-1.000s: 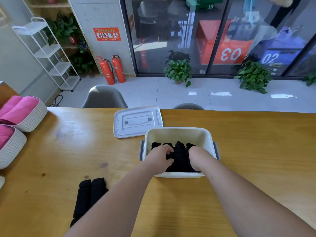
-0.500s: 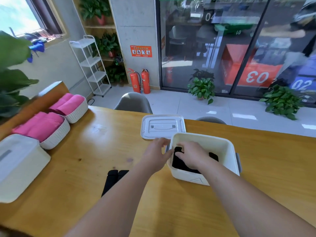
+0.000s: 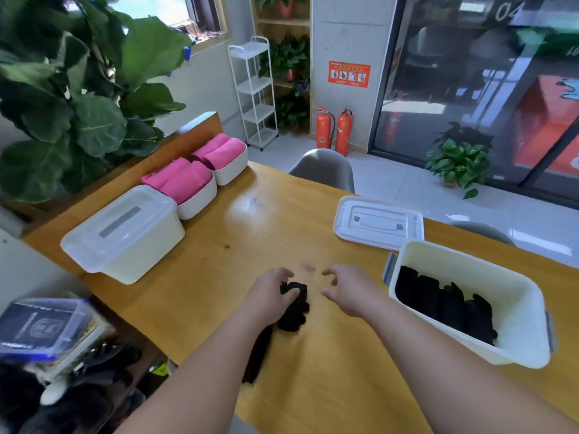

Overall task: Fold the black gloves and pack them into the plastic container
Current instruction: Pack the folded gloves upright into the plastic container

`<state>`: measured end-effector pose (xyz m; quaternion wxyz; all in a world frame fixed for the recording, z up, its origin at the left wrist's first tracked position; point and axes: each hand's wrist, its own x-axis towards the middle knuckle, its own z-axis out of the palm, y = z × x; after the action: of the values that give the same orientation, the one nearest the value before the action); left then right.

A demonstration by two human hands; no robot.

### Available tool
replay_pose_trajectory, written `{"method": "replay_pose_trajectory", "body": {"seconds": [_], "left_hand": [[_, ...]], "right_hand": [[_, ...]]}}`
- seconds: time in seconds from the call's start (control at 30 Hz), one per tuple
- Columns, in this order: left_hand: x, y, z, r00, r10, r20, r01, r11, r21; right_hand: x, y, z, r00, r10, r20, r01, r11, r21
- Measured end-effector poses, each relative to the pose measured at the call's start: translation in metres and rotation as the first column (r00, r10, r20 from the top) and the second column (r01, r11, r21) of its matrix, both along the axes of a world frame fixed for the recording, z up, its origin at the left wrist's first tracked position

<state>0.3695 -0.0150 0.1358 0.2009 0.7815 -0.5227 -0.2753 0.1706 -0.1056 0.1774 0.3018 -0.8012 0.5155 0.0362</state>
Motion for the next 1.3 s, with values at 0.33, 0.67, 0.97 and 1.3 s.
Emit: {"method": "replay_pose_trajectory", "body": {"seconds": [0.33,0.67,0.97,1.3], "left_hand": [[0.024,0.019,-0.037,0.998,0.022,-0.055,-0.013,0.987,0.160],[0.017,0.009,-0.056,0.996,-0.021,-0.083,0.044,0.958,0.285],[-0.004,-0.003,-0.060,0.984,0.116,-0.135,-0.063,0.935,0.348],[-0.029,-0.004,-0.052,0.885,0.320,-0.339,-0.205,0.920,0.334]], "right_hand": [[0.040,0.016,-0.058,0.994,0.056,-0.098,-0.037,0.983,0.179],[0.050,0.027,-0.099,0.995,0.070,-0.076,-0.049,0.967,0.251],[0.039,0.032,-0.108,0.994,-0.109,0.010,0.099,0.933,0.347],[0.008,0.033,-0.091,0.921,-0.353,0.166,0.237,0.845,0.480]]}}
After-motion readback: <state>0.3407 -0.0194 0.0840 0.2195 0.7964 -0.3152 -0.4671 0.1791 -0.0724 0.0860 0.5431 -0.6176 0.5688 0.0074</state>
